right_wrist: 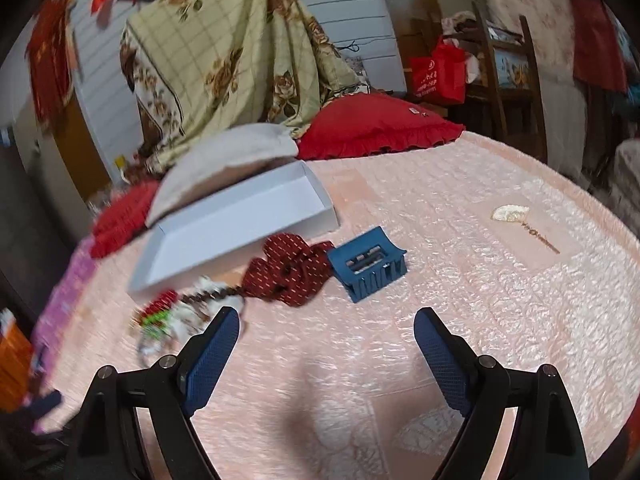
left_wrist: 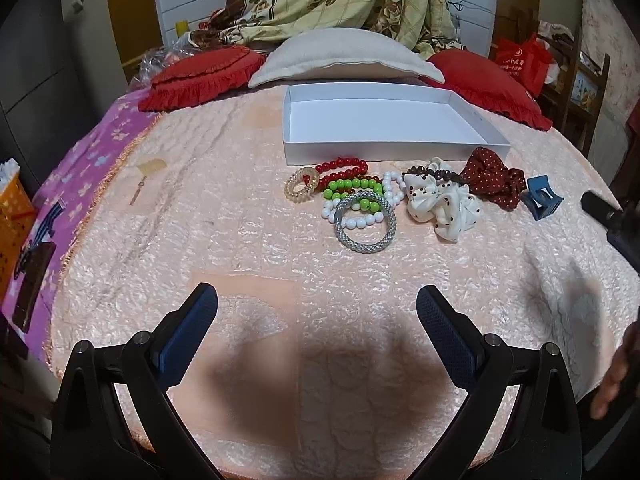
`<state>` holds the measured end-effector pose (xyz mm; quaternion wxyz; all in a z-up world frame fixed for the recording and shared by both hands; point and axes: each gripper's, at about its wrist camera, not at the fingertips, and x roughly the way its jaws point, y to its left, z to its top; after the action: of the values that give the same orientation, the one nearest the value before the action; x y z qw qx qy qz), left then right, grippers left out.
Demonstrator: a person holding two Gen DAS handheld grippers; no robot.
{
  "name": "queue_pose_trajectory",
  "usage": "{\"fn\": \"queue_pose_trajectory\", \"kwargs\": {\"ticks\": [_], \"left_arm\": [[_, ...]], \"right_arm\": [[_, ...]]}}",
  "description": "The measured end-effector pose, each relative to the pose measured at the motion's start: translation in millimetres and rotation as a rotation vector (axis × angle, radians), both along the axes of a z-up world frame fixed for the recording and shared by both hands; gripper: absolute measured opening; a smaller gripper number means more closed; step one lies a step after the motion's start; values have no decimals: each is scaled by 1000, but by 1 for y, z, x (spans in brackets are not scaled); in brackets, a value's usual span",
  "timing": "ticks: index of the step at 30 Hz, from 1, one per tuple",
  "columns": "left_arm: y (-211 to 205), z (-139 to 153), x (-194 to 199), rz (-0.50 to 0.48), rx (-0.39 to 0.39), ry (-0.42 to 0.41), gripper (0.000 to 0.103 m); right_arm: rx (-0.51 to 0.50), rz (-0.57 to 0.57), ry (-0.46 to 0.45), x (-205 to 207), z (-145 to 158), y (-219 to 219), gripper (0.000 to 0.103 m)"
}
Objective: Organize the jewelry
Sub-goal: 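Move both tools toward the jewelry scattered beside the white box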
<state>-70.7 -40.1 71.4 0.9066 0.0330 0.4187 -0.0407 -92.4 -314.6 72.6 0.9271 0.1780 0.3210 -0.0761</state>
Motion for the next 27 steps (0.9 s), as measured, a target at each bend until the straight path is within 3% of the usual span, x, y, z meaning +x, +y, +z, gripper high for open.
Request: {"fn": "queue_pose_trajectory", "kwargs": {"ticks": [3,7,11,22,25,27], "left_arm": [[1,-2,-1,3,0,14,100],[5,-7,-1,21,-12,38,99],[7,-15,1,21,-13,88,82],[9,-13,-1,19,23,40,82],[8,-15,2,-3,34,73,81],[9,-14,4,-27,-4,91,82]], "right_arm": [[11,3,6,-2,-1,-4,88],[-50,-8,4,-3,-1,2,88],[-71,-5,15,-4,-4,4,88],[-131,-12,41,-3,-17,2,88],[-144,-16,70,-1,-22,-2,88],[-151,-10,86,0,-25,-4,88]]}}
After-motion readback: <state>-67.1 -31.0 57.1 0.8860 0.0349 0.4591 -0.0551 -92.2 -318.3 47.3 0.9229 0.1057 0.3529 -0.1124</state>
